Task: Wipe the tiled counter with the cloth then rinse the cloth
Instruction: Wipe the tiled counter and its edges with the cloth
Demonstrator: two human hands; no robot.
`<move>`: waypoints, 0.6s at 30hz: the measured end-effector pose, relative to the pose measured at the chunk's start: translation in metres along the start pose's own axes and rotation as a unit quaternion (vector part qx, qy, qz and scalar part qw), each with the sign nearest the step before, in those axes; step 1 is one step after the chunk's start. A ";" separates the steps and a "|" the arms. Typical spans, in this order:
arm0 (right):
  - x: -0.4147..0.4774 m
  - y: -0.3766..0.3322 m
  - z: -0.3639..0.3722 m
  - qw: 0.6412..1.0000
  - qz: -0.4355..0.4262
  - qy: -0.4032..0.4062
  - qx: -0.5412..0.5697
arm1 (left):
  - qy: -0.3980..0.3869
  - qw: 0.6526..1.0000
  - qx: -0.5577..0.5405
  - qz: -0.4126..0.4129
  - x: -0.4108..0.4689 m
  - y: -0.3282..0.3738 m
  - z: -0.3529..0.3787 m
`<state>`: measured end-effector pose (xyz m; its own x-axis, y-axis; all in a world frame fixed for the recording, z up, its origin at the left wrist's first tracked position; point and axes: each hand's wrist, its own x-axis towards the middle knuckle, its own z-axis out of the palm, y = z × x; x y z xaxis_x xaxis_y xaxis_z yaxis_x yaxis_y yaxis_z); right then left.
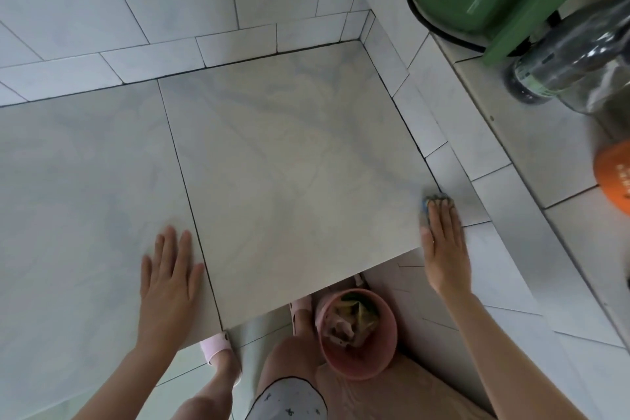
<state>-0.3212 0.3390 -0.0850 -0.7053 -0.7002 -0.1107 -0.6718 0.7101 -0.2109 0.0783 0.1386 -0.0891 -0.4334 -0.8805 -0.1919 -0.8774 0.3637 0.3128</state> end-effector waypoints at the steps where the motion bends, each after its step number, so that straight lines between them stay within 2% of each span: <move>1: -0.003 -0.007 0.003 1.000 0.016 0.010 0.020 | 0.000 1.000 0.001 0.001 0.000 0.000 0.000; 4: -0.010 -0.027 0.013 0.997 0.058 0.028 0.045 | 0.001 1.000 0.004 0.011 0.001 -0.002 -0.001; 6: -0.022 -0.046 0.019 0.998 0.046 0.026 0.032 | 0.003 1.000 0.001 0.019 0.001 -0.005 -0.002; 12: -0.103 -0.149 0.045 0.999 -0.043 -0.008 0.024 | -0.002 0.999 0.002 0.037 -0.009 -0.022 -0.006; 16: -0.165 -0.227 0.066 0.983 -0.165 -0.064 0.051 | -0.006 0.998 0.025 0.052 -0.024 -0.045 -0.014; 18: -0.188 -0.259 0.075 0.971 -0.217 -0.088 0.046 | -0.006 0.999 0.028 0.034 -0.032 -0.060 -0.018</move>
<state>0.0024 0.2804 -0.0828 -0.3047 -0.9399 -0.1537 -0.8686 0.3405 -0.3600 0.1485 0.1398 -0.0848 -0.4950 -0.8495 -0.1828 -0.8557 0.4399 0.2727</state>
